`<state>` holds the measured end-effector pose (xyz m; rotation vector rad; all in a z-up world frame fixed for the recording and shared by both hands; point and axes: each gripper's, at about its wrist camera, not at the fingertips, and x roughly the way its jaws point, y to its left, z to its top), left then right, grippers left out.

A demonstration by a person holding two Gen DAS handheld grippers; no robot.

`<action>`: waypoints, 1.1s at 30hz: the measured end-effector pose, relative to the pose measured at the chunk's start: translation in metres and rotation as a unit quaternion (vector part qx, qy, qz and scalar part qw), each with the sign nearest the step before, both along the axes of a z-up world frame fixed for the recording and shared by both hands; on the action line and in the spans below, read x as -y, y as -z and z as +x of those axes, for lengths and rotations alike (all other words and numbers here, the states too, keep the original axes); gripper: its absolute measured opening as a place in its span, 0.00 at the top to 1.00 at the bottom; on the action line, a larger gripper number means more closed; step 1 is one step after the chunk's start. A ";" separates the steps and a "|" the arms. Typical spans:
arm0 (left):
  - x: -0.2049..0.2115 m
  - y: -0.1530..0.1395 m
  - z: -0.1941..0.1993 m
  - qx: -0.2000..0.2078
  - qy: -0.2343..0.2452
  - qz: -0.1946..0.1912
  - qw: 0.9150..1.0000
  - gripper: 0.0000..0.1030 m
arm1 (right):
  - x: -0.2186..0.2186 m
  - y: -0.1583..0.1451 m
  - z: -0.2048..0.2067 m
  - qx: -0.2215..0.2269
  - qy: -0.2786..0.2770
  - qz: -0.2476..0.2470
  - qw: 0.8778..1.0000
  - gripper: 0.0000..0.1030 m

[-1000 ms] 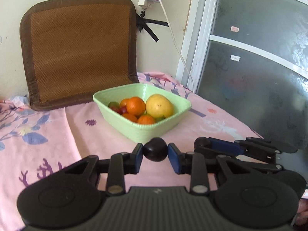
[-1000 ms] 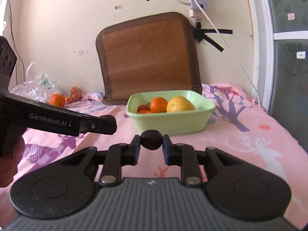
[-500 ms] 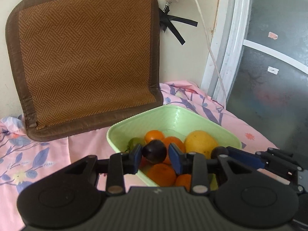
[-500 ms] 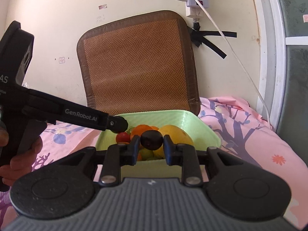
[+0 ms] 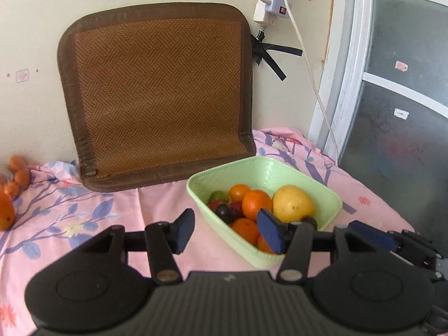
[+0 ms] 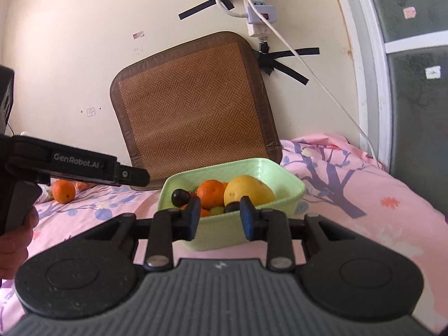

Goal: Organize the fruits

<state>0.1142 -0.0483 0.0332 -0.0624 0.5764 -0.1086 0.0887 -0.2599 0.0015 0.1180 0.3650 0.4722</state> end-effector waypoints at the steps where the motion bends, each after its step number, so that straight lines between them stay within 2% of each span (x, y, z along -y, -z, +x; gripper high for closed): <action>1: 0.003 0.000 -0.009 -0.003 -0.005 0.005 1.000 0.49 | 0.005 0.000 -0.006 -0.012 0.004 0.013 1.000 0.67; 2: 0.006 0.000 -0.019 -0.007 -0.009 0.008 1.000 0.46 | 0.010 0.001 -0.012 -0.027 0.008 0.028 0.999 0.67; 4: 0.010 0.001 -0.036 -0.015 -0.014 0.008 1.000 0.44 | 0.019 0.005 -0.022 -0.065 0.017 0.062 0.996 0.53; 7: 0.016 0.003 -0.061 -0.020 -0.018 0.016 1.000 0.43 | 0.029 0.009 -0.036 -0.105 0.031 0.095 0.989 0.53; 10: 0.021 0.003 -0.083 -0.017 -0.025 0.027 0.999 0.36 | 0.035 0.012 -0.052 -0.135 0.035 0.116 0.983 0.53; 12: 0.022 0.004 -0.096 -0.012 -0.033 0.030 0.999 0.05 | 0.034 0.013 -0.062 -0.142 0.035 0.118 0.982 0.53; 13: 0.021 0.004 -0.104 -0.005 -0.038 0.032 0.999 0.00 | 0.034 0.012 -0.067 -0.143 0.036 0.116 0.982 0.53; 22: 0.025 0.010 -0.139 0.003 -0.041 0.048 0.998 0.00 | 0.024 0.014 -0.097 -0.153 0.026 0.109 0.982 0.50; 33: 0.015 0.015 -0.150 -0.003 -0.067 0.056 0.996 0.00 | 0.014 0.012 -0.107 -0.150 0.024 0.096 0.984 0.49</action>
